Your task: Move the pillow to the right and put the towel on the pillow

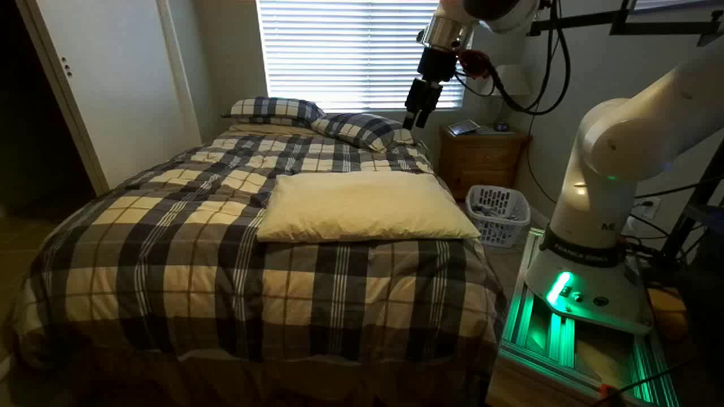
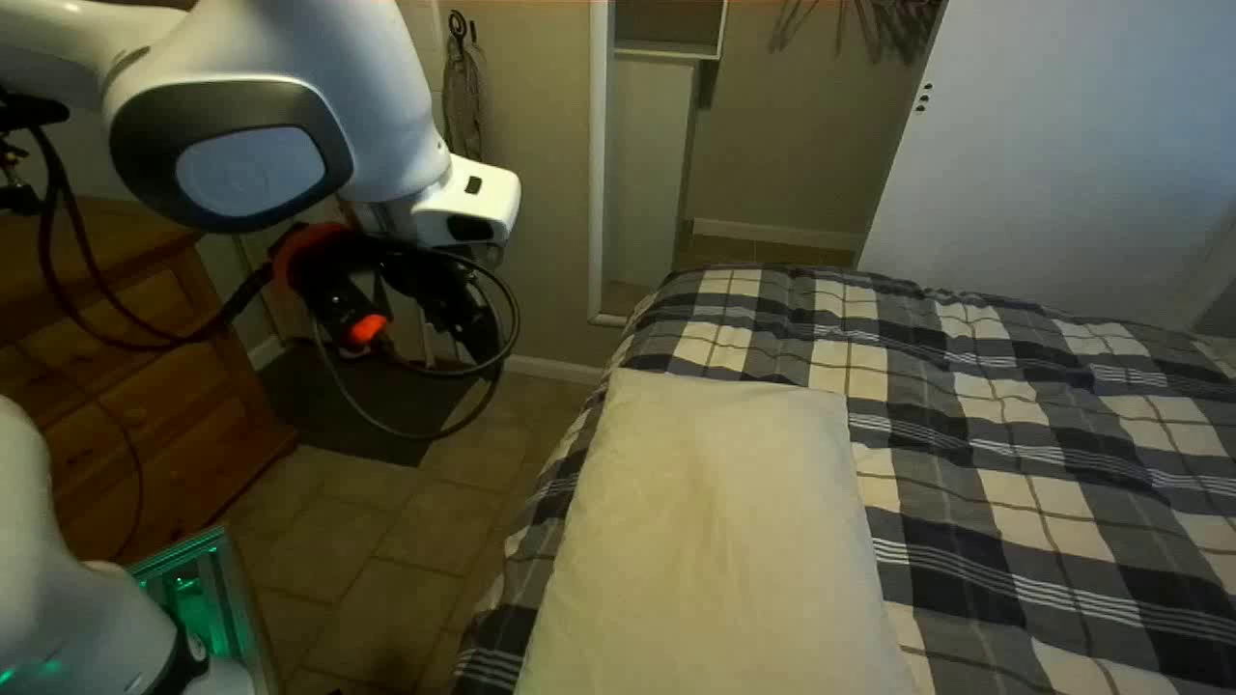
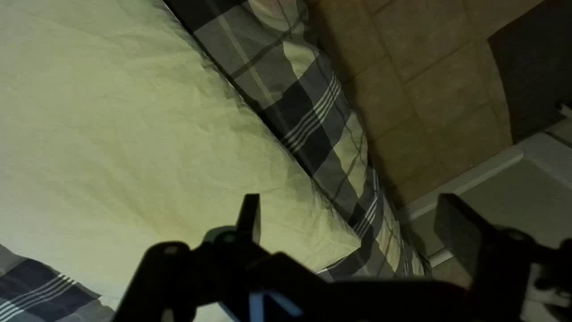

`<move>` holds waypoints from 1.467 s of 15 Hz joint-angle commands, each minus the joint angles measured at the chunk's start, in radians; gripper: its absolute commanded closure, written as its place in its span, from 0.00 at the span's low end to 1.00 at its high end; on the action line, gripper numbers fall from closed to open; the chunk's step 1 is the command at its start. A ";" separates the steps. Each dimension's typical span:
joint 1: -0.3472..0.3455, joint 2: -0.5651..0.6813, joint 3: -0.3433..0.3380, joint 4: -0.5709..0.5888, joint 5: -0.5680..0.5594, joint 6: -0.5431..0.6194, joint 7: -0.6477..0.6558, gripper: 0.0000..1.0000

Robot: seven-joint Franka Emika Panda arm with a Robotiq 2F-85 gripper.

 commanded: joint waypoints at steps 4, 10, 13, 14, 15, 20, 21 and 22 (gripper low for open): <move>-0.006 0.001 0.006 0.001 0.005 -0.002 -0.004 0.00; -0.153 0.262 -0.001 0.049 -0.040 0.204 0.140 0.00; -0.217 0.444 0.038 0.084 -0.102 0.351 0.216 0.00; -0.232 0.506 0.055 0.103 -0.131 0.380 0.251 0.00; -0.244 0.566 0.074 0.120 -0.171 0.407 0.288 0.00; -0.232 0.805 0.110 0.215 -0.433 0.444 0.508 0.00; -0.212 0.838 0.100 0.232 -0.485 0.438 0.552 0.00; -0.188 0.868 0.088 0.247 -0.522 0.434 0.586 0.00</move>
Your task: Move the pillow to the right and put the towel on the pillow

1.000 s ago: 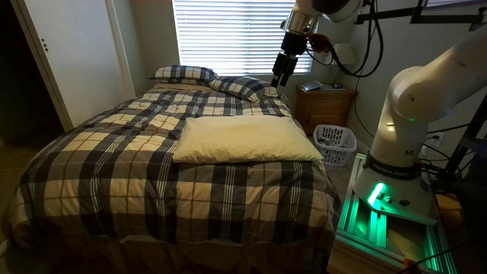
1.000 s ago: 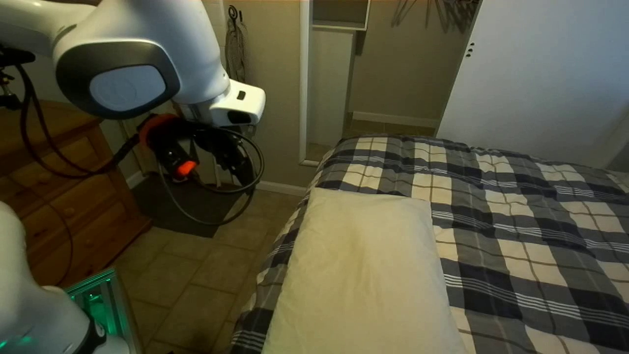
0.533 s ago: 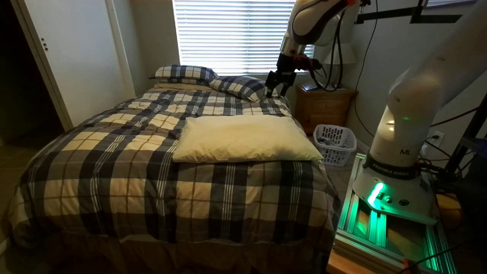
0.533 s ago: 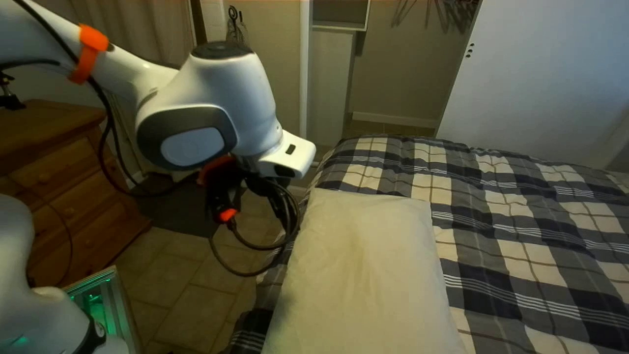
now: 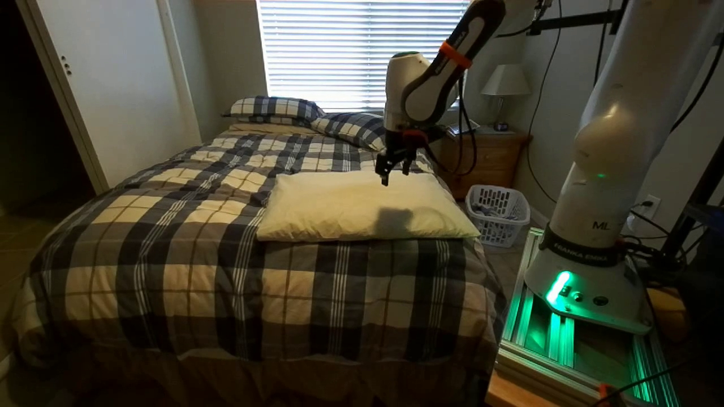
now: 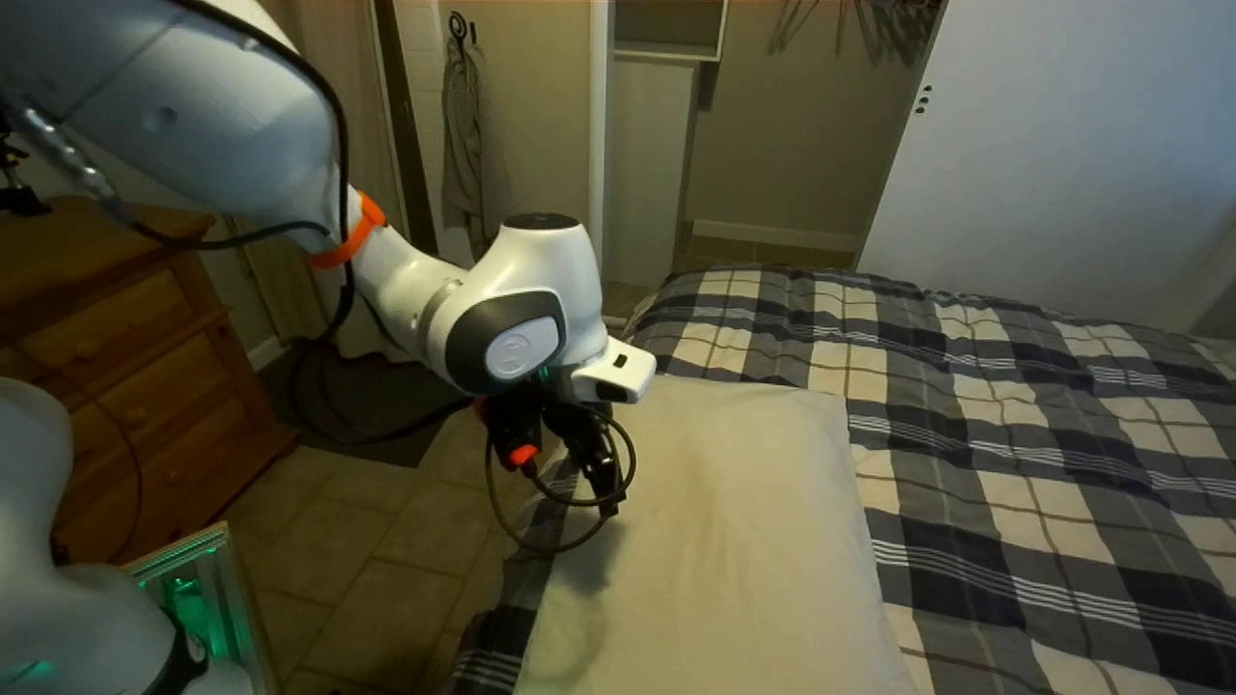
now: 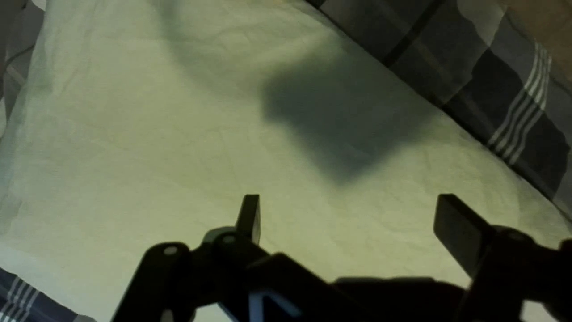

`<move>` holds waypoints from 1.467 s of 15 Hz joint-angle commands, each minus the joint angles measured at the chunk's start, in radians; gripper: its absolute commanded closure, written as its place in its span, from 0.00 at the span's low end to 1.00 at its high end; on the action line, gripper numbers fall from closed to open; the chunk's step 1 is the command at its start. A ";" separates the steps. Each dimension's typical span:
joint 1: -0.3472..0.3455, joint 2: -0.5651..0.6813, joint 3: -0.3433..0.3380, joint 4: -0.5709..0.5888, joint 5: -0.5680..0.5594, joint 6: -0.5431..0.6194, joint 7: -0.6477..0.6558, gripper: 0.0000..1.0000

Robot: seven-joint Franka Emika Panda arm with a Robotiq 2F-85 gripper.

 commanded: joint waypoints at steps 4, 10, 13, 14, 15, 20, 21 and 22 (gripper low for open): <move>0.140 0.210 -0.069 0.121 -0.234 -0.010 0.220 0.00; 0.275 0.338 -0.137 0.191 -0.311 -0.021 0.284 0.00; 0.316 0.395 -0.152 0.221 -0.288 -0.025 0.258 0.00; 0.326 0.413 -0.153 0.232 -0.278 -0.029 0.246 0.00; 0.335 0.431 -0.154 0.243 -0.272 -0.036 0.236 0.00; 0.382 0.499 -0.157 0.294 -0.272 -0.083 0.201 0.00; 0.390 0.509 -0.158 0.305 -0.274 -0.096 0.192 0.00; 0.397 0.520 -0.155 0.318 -0.273 -0.117 0.175 0.00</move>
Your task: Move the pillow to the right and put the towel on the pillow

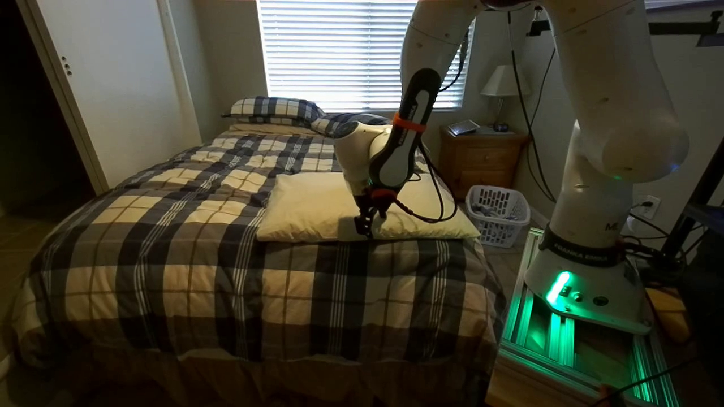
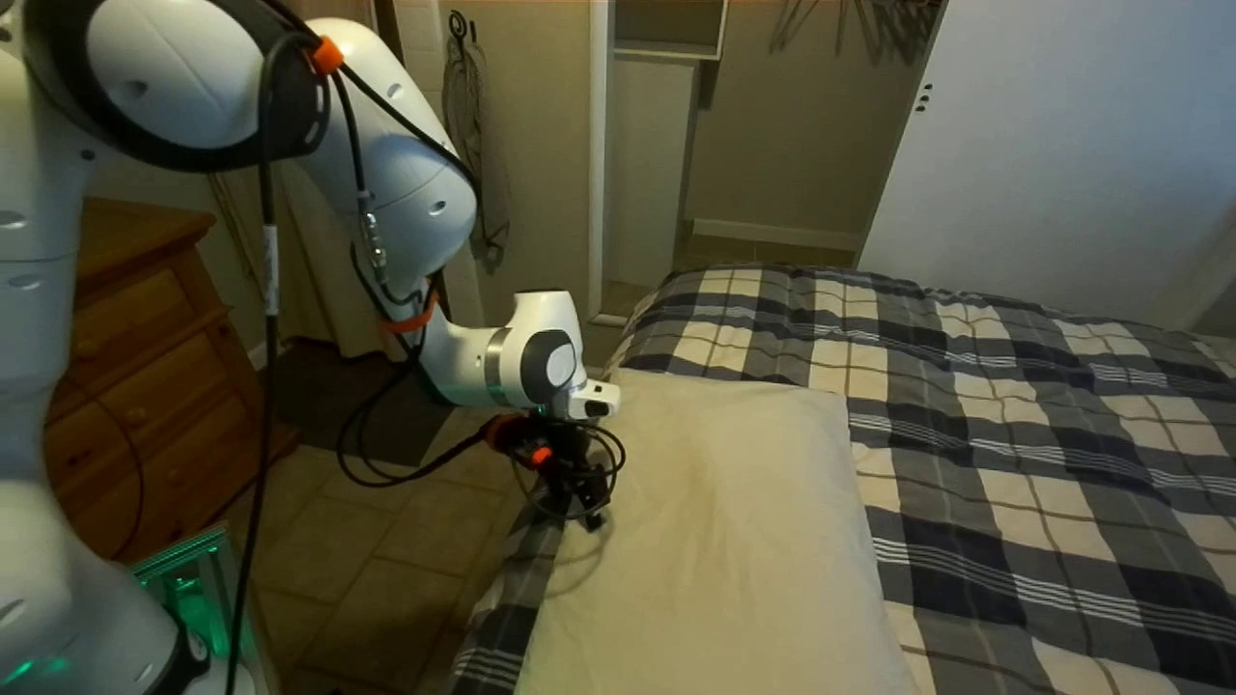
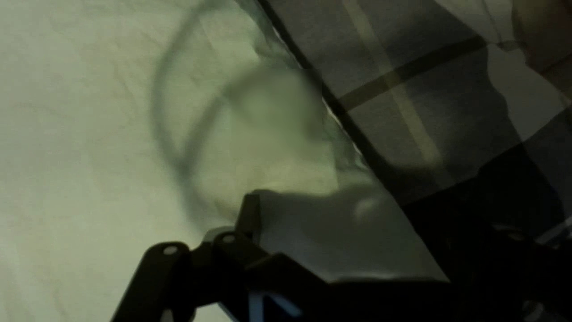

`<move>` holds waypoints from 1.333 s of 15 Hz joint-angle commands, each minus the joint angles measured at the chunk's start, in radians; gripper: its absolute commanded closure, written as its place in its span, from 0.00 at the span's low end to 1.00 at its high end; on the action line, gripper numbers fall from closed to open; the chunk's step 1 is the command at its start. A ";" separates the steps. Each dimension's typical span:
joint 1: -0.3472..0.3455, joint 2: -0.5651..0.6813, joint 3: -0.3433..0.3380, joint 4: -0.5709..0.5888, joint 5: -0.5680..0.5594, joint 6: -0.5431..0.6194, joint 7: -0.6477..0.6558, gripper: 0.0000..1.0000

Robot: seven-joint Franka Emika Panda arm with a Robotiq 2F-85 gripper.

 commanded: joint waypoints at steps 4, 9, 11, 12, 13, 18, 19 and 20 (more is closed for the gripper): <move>0.091 0.085 -0.027 0.115 -0.060 -0.132 -0.066 0.00; 0.122 0.132 -0.021 0.168 -0.160 -0.131 -0.063 0.00; 0.124 0.144 -0.020 0.180 -0.195 -0.121 -0.056 0.00; 0.125 0.148 -0.021 0.186 -0.215 -0.119 -0.053 0.03; 0.125 0.151 -0.023 0.191 -0.234 -0.116 -0.045 0.26; 0.112 0.131 -0.019 0.198 -0.286 -0.134 -0.025 0.53; 0.107 0.124 -0.019 0.198 -0.285 -0.133 -0.024 0.62; 0.105 0.117 -0.022 0.198 -0.288 -0.132 -0.018 0.68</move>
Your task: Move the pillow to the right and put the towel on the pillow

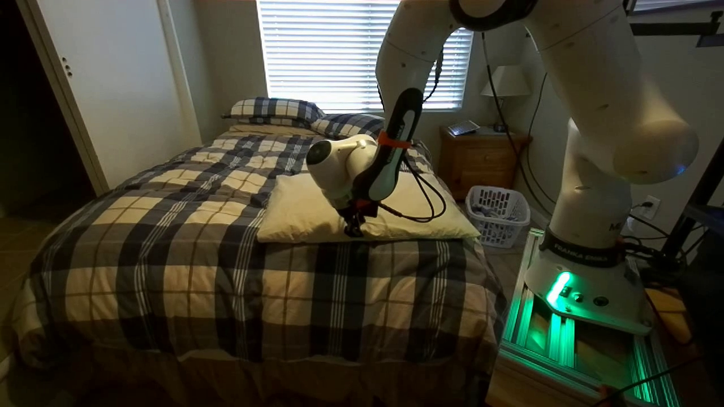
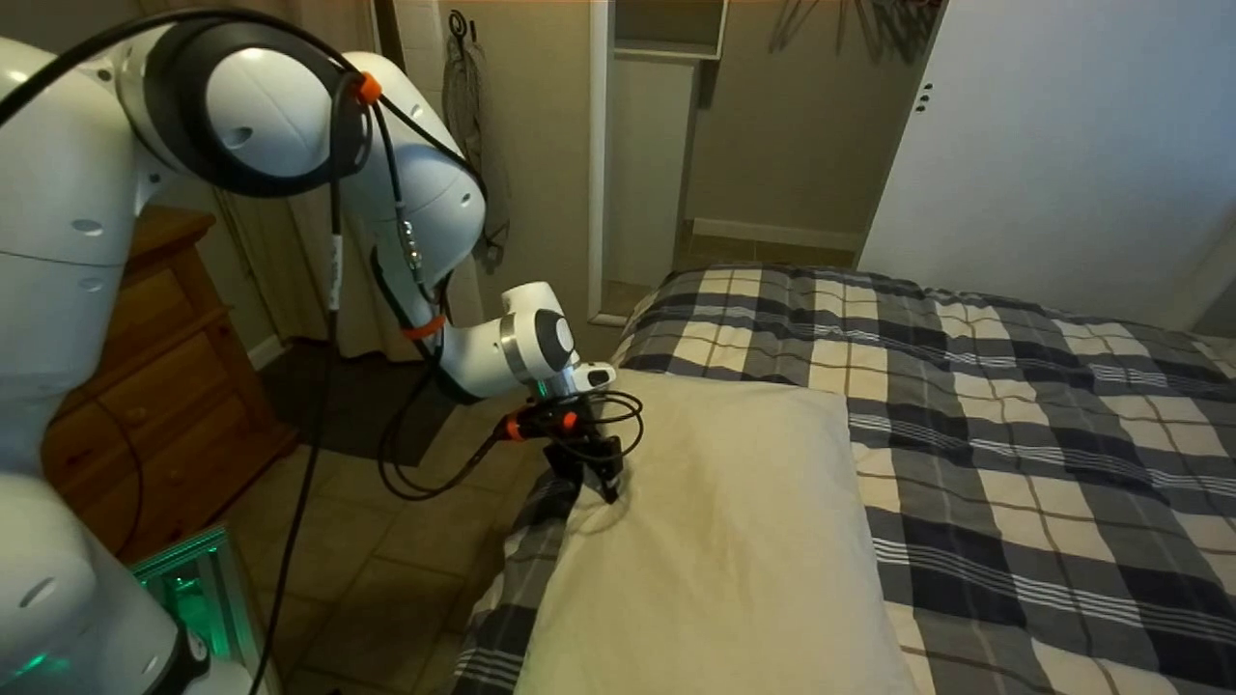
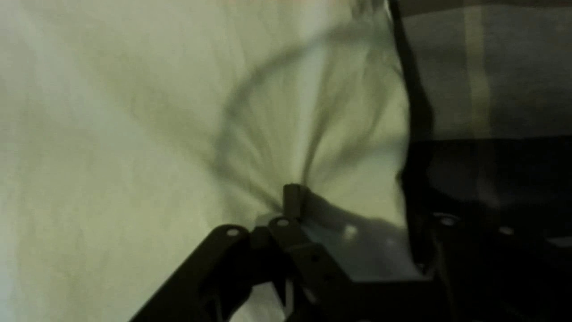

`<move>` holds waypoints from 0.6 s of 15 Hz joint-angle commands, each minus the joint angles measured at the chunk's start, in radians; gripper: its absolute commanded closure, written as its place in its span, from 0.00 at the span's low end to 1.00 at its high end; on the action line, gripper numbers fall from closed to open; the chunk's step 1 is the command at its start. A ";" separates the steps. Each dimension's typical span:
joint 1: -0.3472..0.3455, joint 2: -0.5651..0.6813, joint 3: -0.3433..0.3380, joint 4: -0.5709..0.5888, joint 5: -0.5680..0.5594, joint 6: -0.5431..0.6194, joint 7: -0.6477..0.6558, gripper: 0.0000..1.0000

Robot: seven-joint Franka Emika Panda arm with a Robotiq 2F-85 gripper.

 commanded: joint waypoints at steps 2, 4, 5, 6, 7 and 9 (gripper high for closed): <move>-0.016 -0.030 -0.008 0.011 -0.043 -0.008 0.029 0.81; -0.032 -0.056 -0.008 0.002 -0.028 -0.016 0.019 0.92; -0.045 -0.077 -0.008 -0.005 -0.020 -0.015 0.011 0.94; -0.056 -0.095 -0.008 -0.011 -0.013 -0.014 0.009 0.96; -0.074 -0.121 -0.006 -0.019 0.000 -0.012 -0.002 0.97; -0.100 -0.172 -0.011 -0.028 0.002 -0.011 -0.009 0.94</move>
